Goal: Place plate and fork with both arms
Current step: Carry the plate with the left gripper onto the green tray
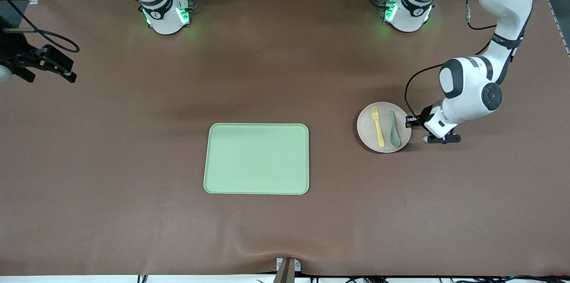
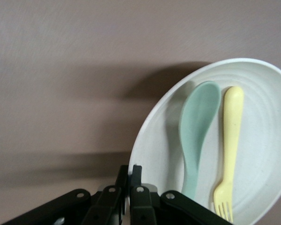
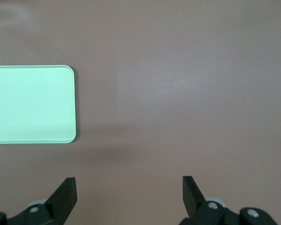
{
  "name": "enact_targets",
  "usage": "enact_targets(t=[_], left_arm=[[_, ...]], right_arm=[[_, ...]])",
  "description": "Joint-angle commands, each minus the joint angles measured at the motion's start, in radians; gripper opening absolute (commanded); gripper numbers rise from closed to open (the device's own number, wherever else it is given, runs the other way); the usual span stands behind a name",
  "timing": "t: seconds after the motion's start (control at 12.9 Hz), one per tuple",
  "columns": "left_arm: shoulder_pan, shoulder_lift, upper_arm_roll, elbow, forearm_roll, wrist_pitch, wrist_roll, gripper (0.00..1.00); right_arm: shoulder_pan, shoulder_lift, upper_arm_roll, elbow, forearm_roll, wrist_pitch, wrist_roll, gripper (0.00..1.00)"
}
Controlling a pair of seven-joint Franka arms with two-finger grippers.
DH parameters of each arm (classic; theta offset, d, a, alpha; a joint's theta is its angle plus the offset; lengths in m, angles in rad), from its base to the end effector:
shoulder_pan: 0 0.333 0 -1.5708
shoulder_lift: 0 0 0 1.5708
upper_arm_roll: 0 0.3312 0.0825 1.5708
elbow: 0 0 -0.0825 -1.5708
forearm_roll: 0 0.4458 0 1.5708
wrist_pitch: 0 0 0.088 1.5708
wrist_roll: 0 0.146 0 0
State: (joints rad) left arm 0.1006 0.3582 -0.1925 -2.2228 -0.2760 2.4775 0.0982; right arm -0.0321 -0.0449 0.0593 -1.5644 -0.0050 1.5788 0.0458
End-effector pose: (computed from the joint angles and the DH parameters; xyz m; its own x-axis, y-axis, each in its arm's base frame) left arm 0.5713 -0.0651 0.1310 0.9938 0.0331 -0.1062 0.0561 -0.9734 0.2220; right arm 0.6048 0.0165 0.6322 0.9981 -0.0185 0.0595 -0.0188 -0.9998 0.0049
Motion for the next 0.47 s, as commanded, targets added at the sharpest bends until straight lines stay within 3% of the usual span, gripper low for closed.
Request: enact_targets(t=[0.0, 0.39], left_arm=[[-0.013, 0.010, -0.013, 0.113, -0.019, -0.101, 0.003, 0.00], [-0.099, 0.044, -0.016, 0.320, -0.020, -0.244, -0.047, 0.00]], right_arm=[[-0.008, 0.007, 0.002, 0.017, 0.017, -0.013, -0.007, 1.00], [-0.008, 0.008, 0.002, 0.017, 0.017, -0.013, -0.007, 1.00]])
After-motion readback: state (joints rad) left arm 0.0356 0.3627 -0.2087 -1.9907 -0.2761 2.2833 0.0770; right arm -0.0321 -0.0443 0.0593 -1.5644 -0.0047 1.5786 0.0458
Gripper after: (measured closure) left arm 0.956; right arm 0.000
